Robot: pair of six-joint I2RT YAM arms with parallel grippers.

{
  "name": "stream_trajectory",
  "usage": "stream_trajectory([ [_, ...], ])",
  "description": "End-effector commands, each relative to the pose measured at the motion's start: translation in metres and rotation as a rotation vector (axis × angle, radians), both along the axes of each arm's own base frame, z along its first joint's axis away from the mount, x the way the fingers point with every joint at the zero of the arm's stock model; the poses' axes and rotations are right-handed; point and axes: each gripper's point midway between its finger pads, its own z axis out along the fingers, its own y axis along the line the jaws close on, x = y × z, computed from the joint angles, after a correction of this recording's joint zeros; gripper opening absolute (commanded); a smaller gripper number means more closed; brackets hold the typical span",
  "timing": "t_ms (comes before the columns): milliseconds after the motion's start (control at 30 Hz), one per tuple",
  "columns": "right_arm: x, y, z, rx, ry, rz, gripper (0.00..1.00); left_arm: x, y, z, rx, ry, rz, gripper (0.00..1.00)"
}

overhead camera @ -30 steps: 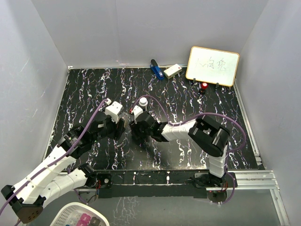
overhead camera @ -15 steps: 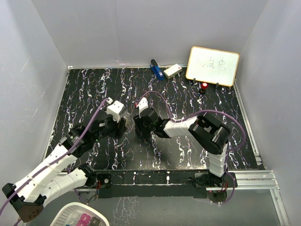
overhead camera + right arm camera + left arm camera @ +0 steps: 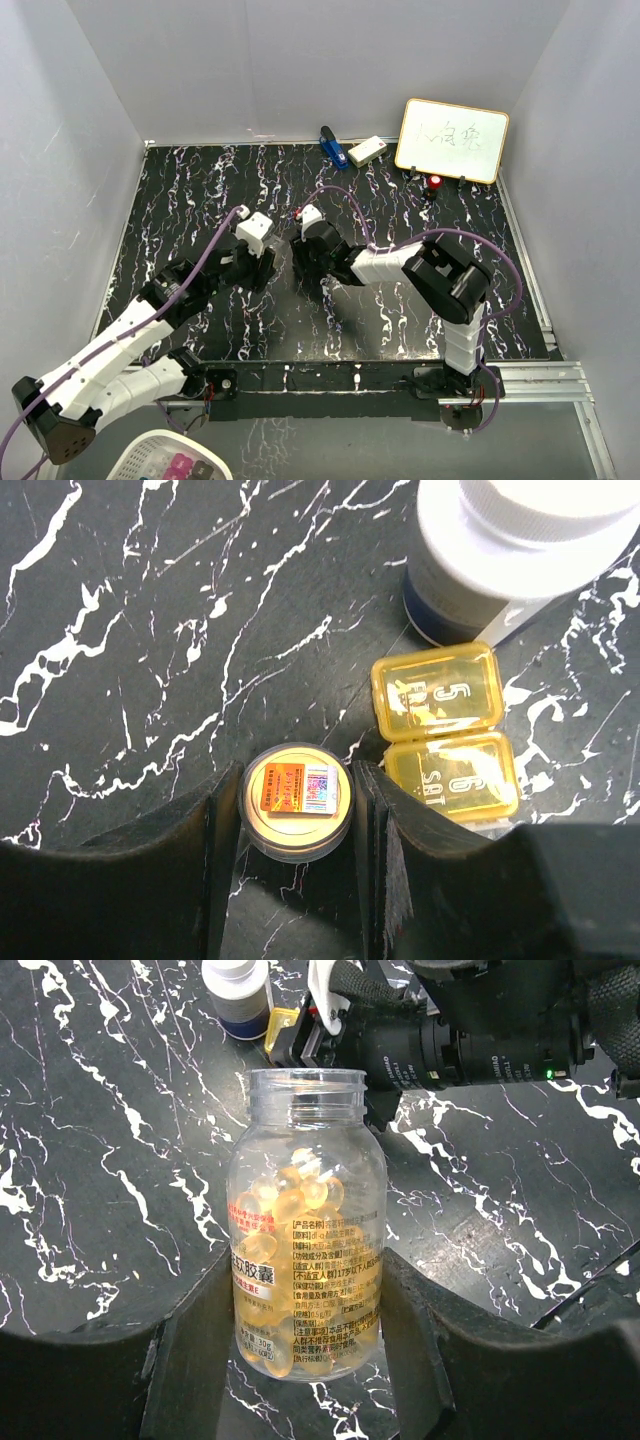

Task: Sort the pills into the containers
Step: Move the pill container to the center of the board.

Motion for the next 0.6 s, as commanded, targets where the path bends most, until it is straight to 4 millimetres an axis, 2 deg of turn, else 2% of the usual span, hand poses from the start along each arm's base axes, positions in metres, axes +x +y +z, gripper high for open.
stream_trajectory([
  [0,0.022,0.02,0.043,0.086,-0.09,0.014,0.0,0.007,-0.009,0.003,-0.001,-0.03,-0.035,0.0],
  [100,0.021,0.026,0.061,0.113,-0.106,0.043,0.0,0.01,-0.011,-0.003,0.017,-0.025,-0.04,0.0],
  [267,0.023,0.025,0.108,0.144,-0.176,0.054,0.0,0.016,-0.016,-0.01,0.036,-0.021,-0.046,0.0],
  [333,0.03,0.014,0.123,0.118,-0.223,0.008,0.0,0.018,-0.02,-0.012,0.034,-0.011,-0.057,0.0],
  [367,0.034,0.005,0.14,0.118,-0.258,-0.022,0.0,0.018,-0.023,-0.013,0.028,-0.006,-0.065,0.0],
  [433,0.043,-0.013,0.155,0.114,-0.29,-0.078,0.0,0.02,-0.028,-0.011,0.018,-0.007,-0.074,0.0],
  [567,0.067,-0.062,0.165,0.117,-0.285,-0.194,0.0,0.026,-0.035,-0.008,0.001,-0.018,-0.078,0.0],
])
